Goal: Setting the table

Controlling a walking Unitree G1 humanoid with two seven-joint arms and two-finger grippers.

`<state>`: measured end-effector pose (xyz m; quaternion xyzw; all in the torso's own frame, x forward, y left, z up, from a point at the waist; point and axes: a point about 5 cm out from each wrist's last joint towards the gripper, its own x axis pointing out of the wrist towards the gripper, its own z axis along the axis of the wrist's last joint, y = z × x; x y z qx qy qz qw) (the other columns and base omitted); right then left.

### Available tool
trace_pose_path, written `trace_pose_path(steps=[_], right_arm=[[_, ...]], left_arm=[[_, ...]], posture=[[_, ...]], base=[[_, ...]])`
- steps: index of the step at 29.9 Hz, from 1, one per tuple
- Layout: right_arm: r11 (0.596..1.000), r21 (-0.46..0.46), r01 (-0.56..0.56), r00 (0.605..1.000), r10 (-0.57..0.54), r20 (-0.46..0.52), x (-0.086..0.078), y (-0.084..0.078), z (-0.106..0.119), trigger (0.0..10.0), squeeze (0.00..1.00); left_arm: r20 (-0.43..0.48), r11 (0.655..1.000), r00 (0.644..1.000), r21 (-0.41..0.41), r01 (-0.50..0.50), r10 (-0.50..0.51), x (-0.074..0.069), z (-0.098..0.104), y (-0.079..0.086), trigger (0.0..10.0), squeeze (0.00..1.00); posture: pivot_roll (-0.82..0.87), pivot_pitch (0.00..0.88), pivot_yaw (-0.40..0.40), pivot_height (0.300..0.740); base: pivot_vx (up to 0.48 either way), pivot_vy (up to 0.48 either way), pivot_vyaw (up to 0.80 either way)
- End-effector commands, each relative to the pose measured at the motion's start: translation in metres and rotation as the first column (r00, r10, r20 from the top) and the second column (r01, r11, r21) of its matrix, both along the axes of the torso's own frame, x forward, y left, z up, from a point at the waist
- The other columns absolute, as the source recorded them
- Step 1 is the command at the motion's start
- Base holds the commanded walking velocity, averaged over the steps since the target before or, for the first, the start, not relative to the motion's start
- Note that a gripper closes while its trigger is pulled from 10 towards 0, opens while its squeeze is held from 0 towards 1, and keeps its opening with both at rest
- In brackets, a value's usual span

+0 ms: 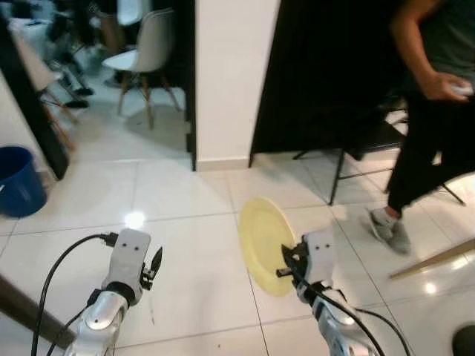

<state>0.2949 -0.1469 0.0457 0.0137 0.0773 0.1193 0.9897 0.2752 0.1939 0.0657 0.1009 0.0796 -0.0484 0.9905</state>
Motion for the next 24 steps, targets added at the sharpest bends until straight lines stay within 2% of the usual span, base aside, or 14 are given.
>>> trace_pose_path(steps=[1,24], right_arm=[[1.000,-0.003,0.000,1.000,0.000,0.022,0.0025,-0.0002,0.0030,10.0,0.00],[1.000,-0.001,-0.018,0.999,0.018,0.042,0.0088,0.0033,0.0058,10.0,0.00]], left_arm=[[-0.005,1.000,1.000,-0.002,-0.007,0.007,-0.0013,-0.0038,0.0014,10.0,0.00],[-0.004,1.000,1.000,-0.016,-0.016,0.016,-0.0012,-0.0110,0.0016,10.0,0.00]], posture=[[0.04,0.014,0.024,0.740],[0.04,0.002,0.014,0.740]], base=[[0.000,0.000,-0.80],[0.000,0.000,-0.80]])
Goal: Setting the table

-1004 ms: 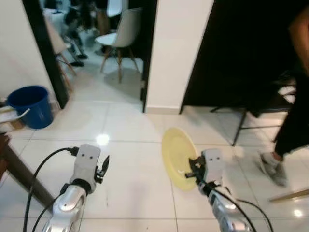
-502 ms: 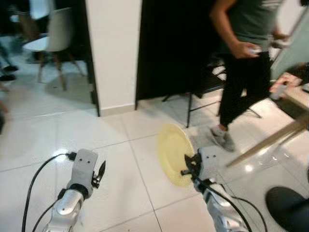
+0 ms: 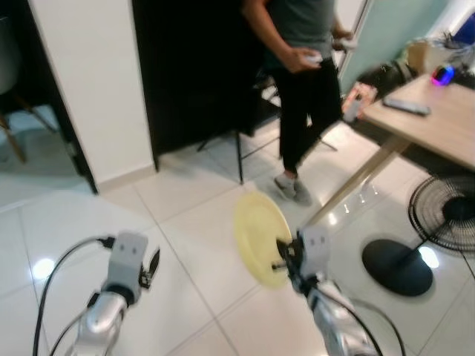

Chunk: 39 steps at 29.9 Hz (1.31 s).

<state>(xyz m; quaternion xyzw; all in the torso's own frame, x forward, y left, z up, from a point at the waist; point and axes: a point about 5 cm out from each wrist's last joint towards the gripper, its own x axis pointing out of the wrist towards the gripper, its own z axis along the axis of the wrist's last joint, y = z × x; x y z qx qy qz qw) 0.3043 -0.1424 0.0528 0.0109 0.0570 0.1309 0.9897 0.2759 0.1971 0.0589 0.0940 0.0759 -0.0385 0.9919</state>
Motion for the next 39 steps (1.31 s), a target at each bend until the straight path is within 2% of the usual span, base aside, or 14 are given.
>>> trace_pose_path(steps=[1,10,39], right_arm=[[1.000,-0.002,0.005,1.000,-0.005,0.000,-0.0006,-0.0013,-0.0012,10.0,0.00],[1.000,-0.001,-0.001,1.000,0.001,0.004,0.0008,-0.0005,-0.0004,10.0,0.00],[1.000,0.003,0.019,1.000,-0.019,0.005,-0.0006,-0.0028,-0.0014,10.0,0.00]], left_arm=[[-0.013,1.000,1.000,-0.003,0.004,-0.004,-0.0020,-0.0041,-0.0015,10.0,0.00],[-0.017,0.999,1.000,-0.047,-0.011,0.010,-0.0013,-0.0042,-0.0028,10.0,0.00],[-0.032,0.999,1.000,-0.039,-0.002,0.001,-0.0011,-0.0051,-0.0032,10.0,0.00]], posture=[[0.04,0.002,0.014,0.740],[0.05,0.002,0.010,0.740],[0.04,0.016,0.023,0.740]], base=[[0.000,0.000,-0.80],[0.000,0.000,-0.80],[0.000,0.000,-0.80]])
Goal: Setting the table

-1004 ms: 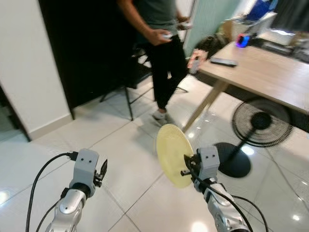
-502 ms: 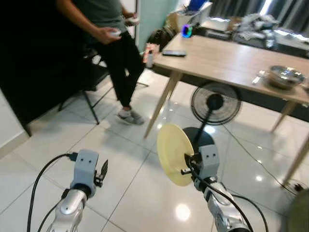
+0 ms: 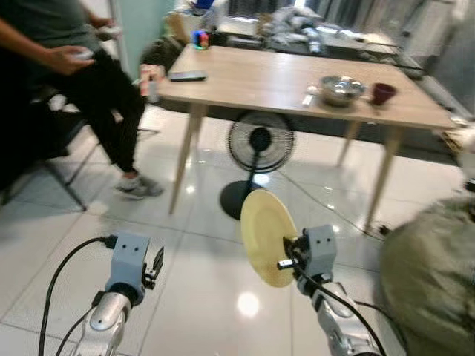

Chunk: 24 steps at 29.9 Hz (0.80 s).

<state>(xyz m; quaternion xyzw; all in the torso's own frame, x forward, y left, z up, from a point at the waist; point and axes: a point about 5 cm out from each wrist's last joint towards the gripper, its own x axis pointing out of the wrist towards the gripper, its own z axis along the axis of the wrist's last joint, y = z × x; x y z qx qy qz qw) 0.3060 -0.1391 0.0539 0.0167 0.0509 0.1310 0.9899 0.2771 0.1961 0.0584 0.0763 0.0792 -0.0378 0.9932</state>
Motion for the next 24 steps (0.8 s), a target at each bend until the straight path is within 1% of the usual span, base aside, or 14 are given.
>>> trace_pose_path(steps=[1,24], right_arm=[[1.000,-0.010,0.018,1.000,-0.018,-0.005,-0.0023,-0.0061,-0.0026,10.0,0.00],[1.000,-0.003,0.025,1.000,-0.025,-0.005,-0.0020,-0.0061,-0.0025,10.0,0.00]], left_arm=[[-0.024,1.000,1.000,-0.003,0.005,-0.005,-0.0023,-0.0047,-0.0023,10.0,0.00],[-0.028,1.000,1.000,0.001,-0.002,0.002,-0.0017,-0.0046,-0.0019,10.0,0.00]], posture=[[0.04,0.016,0.023,0.740],[0.04,0.017,0.023,0.740]], base=[[0.000,0.000,-0.80],[0.000,0.000,-0.80]])
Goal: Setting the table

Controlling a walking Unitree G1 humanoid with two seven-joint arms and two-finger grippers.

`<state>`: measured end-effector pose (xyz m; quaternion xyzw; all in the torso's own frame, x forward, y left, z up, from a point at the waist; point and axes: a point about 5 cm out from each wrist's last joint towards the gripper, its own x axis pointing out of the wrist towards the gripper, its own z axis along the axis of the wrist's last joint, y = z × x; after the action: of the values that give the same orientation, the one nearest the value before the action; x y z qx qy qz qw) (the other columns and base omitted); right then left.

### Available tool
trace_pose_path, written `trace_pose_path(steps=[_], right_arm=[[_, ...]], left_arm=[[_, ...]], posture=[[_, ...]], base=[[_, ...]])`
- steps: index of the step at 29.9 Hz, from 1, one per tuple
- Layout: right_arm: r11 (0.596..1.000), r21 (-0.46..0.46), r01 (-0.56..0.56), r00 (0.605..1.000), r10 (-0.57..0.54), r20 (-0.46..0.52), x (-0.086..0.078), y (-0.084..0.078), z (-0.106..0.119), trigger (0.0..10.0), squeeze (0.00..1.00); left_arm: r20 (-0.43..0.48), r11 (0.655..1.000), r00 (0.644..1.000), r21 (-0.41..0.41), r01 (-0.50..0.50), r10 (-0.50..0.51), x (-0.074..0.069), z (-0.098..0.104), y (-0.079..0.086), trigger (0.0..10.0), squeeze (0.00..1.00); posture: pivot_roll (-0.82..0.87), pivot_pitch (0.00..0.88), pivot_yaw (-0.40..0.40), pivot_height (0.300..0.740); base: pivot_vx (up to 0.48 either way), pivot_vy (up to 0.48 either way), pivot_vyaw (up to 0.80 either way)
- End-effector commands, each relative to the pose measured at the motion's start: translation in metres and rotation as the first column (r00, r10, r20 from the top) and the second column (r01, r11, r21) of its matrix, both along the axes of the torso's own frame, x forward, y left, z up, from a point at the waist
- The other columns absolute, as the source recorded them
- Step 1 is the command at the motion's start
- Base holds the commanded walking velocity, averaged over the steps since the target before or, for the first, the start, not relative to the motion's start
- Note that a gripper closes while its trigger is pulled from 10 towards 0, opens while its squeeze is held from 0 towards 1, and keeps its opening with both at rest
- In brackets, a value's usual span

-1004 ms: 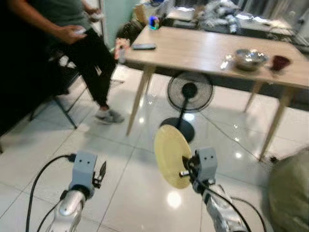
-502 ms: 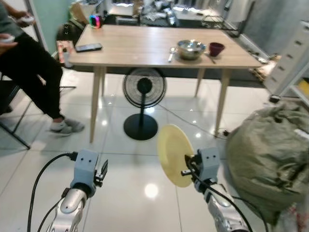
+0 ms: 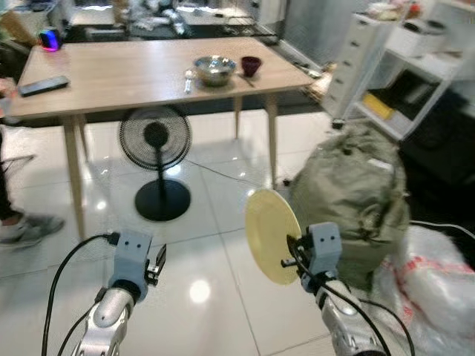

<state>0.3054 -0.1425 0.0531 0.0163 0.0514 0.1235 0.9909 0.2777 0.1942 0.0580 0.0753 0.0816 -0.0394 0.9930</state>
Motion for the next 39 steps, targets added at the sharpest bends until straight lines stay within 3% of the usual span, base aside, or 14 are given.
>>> trace_pose_path(steps=[1,12,34,39], right_arm=[[1.000,0.001,0.012,1.000,-0.012,-0.004,-0.001,-0.003,-0.002,10.0,0.00],[0.998,0.041,0.051,0.999,-0.051,0.001,0.003,-0.006,0.003,10.0,0.00],[0.998,0.040,0.050,0.998,-0.052,0.039,0.008,-0.004,0.011,10.0,0.00],[0.994,0.081,0.067,0.993,-0.074,0.087,0.016,-0.003,0.028,10.0,0.00]], left_arm=[[-0.023,1.000,1.000,0.003,-0.005,0.005,-0.002,-0.004,0.000,10.0,0.00],[-0.030,0.998,0.999,0.046,-0.032,0.034,-0.002,-0.006,0.003,10.0,0.00],[-0.015,0.999,0.999,0.040,-0.030,0.031,-0.001,-0.004,0.002,10.0,0.00],[0.050,0.998,0.999,0.055,-0.019,0.016,0.003,0.013,0.003,10.0,0.00]], posture=[[0.04,0.017,0.023,0.740],[0.04,0.018,0.022,0.740],[0.05,0.010,0.019,0.740],[0.06,0.012,0.018,0.740]], base=[[0.000,0.000,-0.80],[0.248,0.000,-0.79],[0.480,0.000,0.00],[0.480,0.000,0.00]])
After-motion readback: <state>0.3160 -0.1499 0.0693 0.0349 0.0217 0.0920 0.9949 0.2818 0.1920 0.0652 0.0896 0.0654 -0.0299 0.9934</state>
